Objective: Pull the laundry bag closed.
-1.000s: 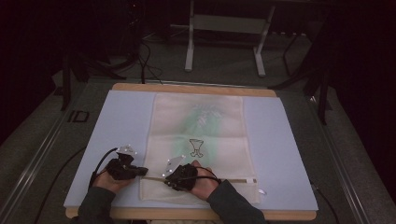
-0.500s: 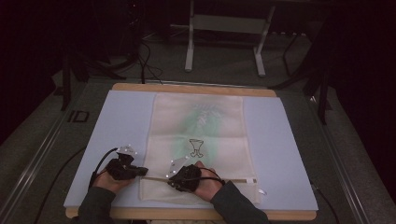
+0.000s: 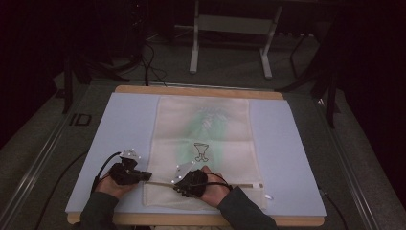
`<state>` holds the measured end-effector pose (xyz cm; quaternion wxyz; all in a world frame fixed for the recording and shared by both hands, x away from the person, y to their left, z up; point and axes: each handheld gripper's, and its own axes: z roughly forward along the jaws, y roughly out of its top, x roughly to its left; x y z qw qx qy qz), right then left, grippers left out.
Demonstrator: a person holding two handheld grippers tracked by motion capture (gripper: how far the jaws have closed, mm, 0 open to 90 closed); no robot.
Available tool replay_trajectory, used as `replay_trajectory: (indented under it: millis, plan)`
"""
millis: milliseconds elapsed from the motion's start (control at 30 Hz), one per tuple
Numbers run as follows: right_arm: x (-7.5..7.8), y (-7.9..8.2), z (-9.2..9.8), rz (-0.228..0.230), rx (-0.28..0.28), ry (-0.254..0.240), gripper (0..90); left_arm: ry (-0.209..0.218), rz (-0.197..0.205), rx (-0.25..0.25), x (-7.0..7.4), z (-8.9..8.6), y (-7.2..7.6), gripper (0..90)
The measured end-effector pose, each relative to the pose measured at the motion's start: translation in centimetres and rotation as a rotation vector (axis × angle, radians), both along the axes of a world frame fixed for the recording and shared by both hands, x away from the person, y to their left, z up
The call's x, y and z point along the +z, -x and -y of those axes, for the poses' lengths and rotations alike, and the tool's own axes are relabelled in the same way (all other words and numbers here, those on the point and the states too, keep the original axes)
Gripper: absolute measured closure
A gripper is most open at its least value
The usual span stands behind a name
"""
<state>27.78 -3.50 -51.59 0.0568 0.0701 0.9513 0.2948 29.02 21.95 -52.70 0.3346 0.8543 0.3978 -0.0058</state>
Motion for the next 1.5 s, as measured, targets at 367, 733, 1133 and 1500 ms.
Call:
replay_trajectory:
  millis: [367, 733, 1133, 1500]
  plan:
    - [0.1, 0.3, 0.4, 0.008, -0.003, 0.004, 82.2, -0.003, 0.000, -0.004, 0.0, 0.0, 0.0, 90.0]
    - [0.2, 0.7, 0.7, 0.029, 0.000, 0.014, 82.2, -0.001, -0.002, 0.000, 0.0, 0.0, 0.0, 90.0]
    - [0.2, 0.8, 1.9, 0.021, -0.008, 0.020, 82.2, 0.000, -0.005, 0.002, 0.0, 0.0, 0.0, 90.0]
    - [0.3, 0.9, 2.6, 0.023, -0.015, 0.031, 82.2, -0.002, -0.003, 0.001, 0.0, 0.0, 0.0, 90.0]
